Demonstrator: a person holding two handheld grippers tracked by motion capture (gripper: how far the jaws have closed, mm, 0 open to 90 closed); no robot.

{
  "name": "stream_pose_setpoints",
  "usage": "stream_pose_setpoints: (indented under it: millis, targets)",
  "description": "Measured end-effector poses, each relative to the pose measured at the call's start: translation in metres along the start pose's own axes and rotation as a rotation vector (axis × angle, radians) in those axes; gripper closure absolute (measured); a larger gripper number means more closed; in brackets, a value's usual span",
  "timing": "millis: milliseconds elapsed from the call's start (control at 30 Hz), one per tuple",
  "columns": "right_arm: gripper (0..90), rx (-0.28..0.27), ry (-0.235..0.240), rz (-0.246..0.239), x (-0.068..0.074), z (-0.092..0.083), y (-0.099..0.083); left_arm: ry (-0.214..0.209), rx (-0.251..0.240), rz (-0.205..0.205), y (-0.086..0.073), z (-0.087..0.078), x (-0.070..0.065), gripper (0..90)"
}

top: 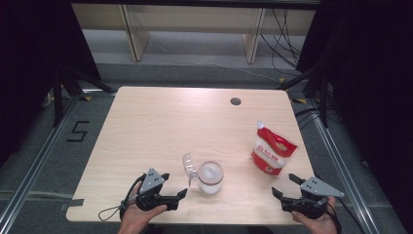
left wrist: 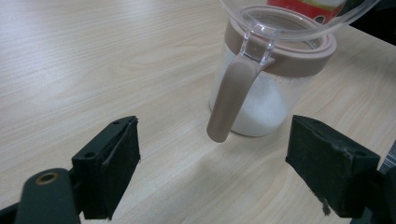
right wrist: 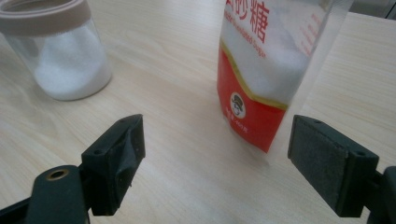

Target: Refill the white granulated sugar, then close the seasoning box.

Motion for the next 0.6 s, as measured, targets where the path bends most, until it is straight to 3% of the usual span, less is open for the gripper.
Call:
stream_pose_setpoints:
  millis: [133,200,267,367,400,600]
  targets:
    - [19.8,0.009,-0.005,0.005,0.003,0.0,-0.001,0.001,-0.006,-0.007,0.003,-0.001,-0.002,16.5]
    - [19.6,0.01,0.004,-0.018,0.002,0.002,-0.001,0.002,-0.003,0.015,0.004,-0.003,0.0,16.5]
    - [19.3,0.026,-0.004,0.004,0.005,0.001,-0.003,0.006,-0.013,-0.007,0.005,-0.003,-0.001,16.5]
    - [19.3,0.032,-0.011,0.003,0.006,0.001,-0.004,0.01,-0.011,0.005,0.006,-0.005,0.001,16.5]
    - [19.3,0.024,-0.007,-0.028,0.004,0.002,-0.003,0.017,-0.008,0.005,0.007,-0.005,0.001,16.5]
    - [19.0,0.023,-0.01,-0.038,0.003,0.002,-0.003,0.017,-0.018,0.003,0.012,-0.007,0.001,16.5]
Point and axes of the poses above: each handheld gripper's, and its own axes: z roughly forward along the jaws, y roughly out of its top, x roughly to its left, the point moved 4 cm from there along z, roughly forward along the jaws, and after that the axes turned 15 degrees about z, right-handed, at the moved point
